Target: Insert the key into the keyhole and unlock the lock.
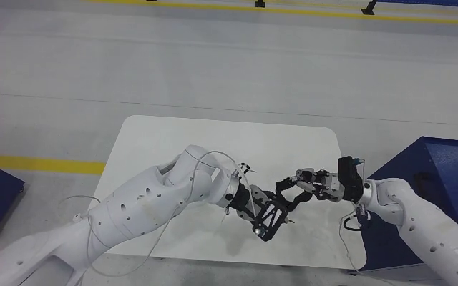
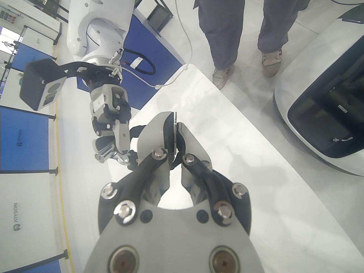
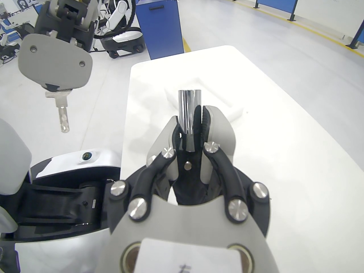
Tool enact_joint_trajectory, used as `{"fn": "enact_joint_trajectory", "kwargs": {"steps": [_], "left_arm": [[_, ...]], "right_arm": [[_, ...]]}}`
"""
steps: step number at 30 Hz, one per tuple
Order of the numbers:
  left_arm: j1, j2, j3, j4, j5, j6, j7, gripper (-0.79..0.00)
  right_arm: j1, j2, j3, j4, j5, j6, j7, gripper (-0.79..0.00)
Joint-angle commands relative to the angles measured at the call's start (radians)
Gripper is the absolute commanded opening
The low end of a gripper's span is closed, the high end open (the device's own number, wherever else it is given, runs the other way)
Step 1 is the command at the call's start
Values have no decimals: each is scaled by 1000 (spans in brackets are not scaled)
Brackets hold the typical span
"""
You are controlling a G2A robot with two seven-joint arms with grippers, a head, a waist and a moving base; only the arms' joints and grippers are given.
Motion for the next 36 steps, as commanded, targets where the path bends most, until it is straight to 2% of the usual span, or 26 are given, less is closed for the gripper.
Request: {"fn": "enact_joint_trajectory", "kwargs": {"steps": [1,3,7,12,16,26,28,36], "left_arm": [[14,7,-21,-36,54,65,-79,-785],[25,21,-50,-77,112,88,-165,-785],[71,56,-118,-223,228,128,-270,-785],[129,96,-189,-336,327,124,-254,-785],[155,115,-214,-358,374,100,-196,-785],[168,115,-212,-364,380,109,-195,-785],[172,116,-207,-372,395,90,-199,-785],[139,94,-162,-350,390,39,-165,-785]], "right_arm": [[-11,-2,3,-37,-45,5,8,-785],[-19,-4,10,-45,-90,-15,-19,-785],[-36,0,-14,-64,-236,-15,-183,-785],[-8,9,-61,2,-404,-15,-385,-785],[24,12,-104,38,-473,-15,-505,-785],[24,12,-104,38,-473,-15,-505,-785],[13,9,-104,16,-485,27,-451,-785],[-11,5,-80,-20,-494,12,-393,-785]]}}
